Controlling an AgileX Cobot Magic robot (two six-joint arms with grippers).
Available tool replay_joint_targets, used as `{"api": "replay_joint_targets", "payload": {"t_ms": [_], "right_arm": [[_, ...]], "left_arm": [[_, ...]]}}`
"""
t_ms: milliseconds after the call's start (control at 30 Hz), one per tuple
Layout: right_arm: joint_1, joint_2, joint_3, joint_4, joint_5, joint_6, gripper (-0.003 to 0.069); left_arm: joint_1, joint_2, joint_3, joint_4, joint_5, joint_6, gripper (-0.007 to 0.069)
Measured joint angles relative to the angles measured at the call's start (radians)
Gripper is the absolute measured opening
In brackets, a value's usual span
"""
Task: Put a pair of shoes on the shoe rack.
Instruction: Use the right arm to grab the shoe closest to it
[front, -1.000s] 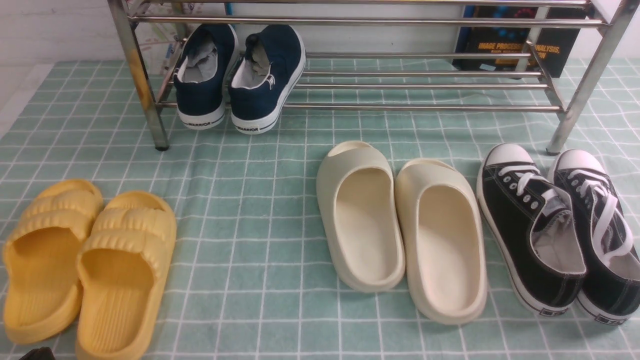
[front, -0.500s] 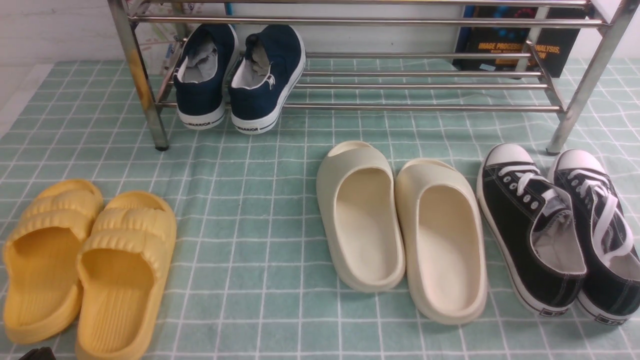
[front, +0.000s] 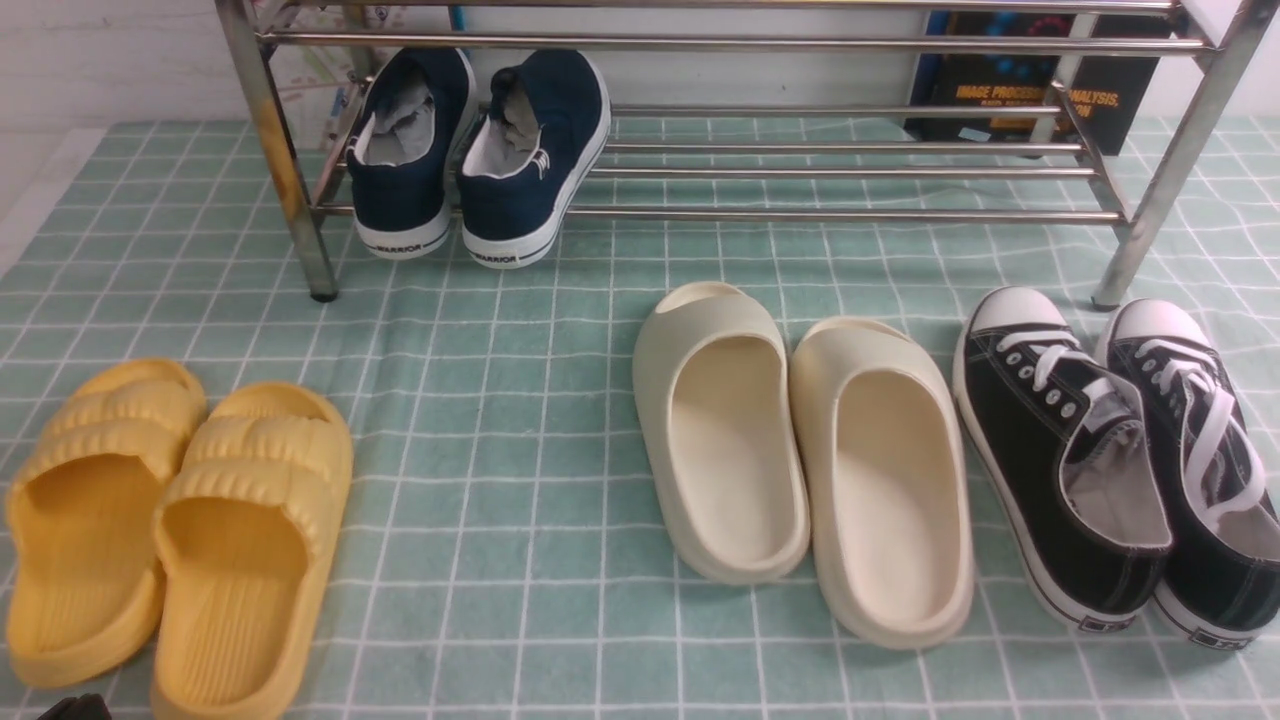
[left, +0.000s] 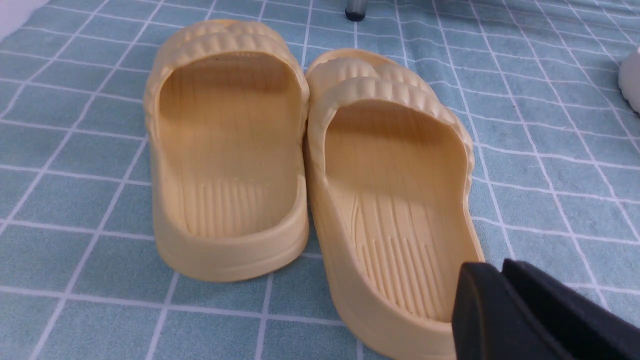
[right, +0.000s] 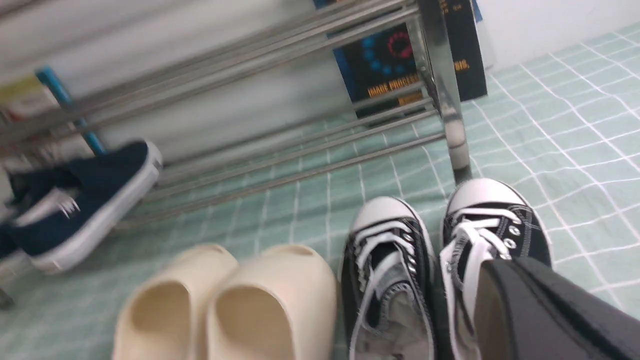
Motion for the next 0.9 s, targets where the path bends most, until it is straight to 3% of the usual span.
{"api": "replay_joint_targets", "payload": {"t_ms": [167, 333, 567, 700, 800, 867, 900], "right_arm": [[0.015, 0.338, -0.271, -0.073, 0.282, -0.13, -0.0003], [0.091, 0.594, -0.456, -0.1, 0.484, -0.147, -0.0003], [0.291, 0.984, -0.709, -0.218, 0.718, -0.147, 0.0038], [0.375, 1.117, -0.761, -0.283, 0.726, -0.106, 0.016], [0.395, 1.189, -0.765, -0.332, 0.714, -0.038, 0.0315], [0.396, 1.212, -0.766, -0.347, 0.71, -0.016, 0.0366], [0.396, 1.248, -0.767, -0.365, 0.705, 0.015, 0.0439]], "left_arm": [[0.0, 0.0, 0.0, 0.0, 0.0, 0.0, 0.0052], [0.0, 0.0, 0.0, 0.0, 0.0, 0.0, 0.0052], [0.0, 0.0, 0.0, 0.0, 0.0, 0.0, 0.0052], [0.0, 0.0, 0.0, 0.0, 0.0, 0.0, 0.0052], [0.0, 0.0, 0.0, 0.0, 0.0, 0.0, 0.0055], [0.0, 0.0, 0.0, 0.0, 0.0, 0.0, 0.0056], [0.0, 0.0, 0.0, 0.0, 0.0, 0.0, 0.0057]]}}
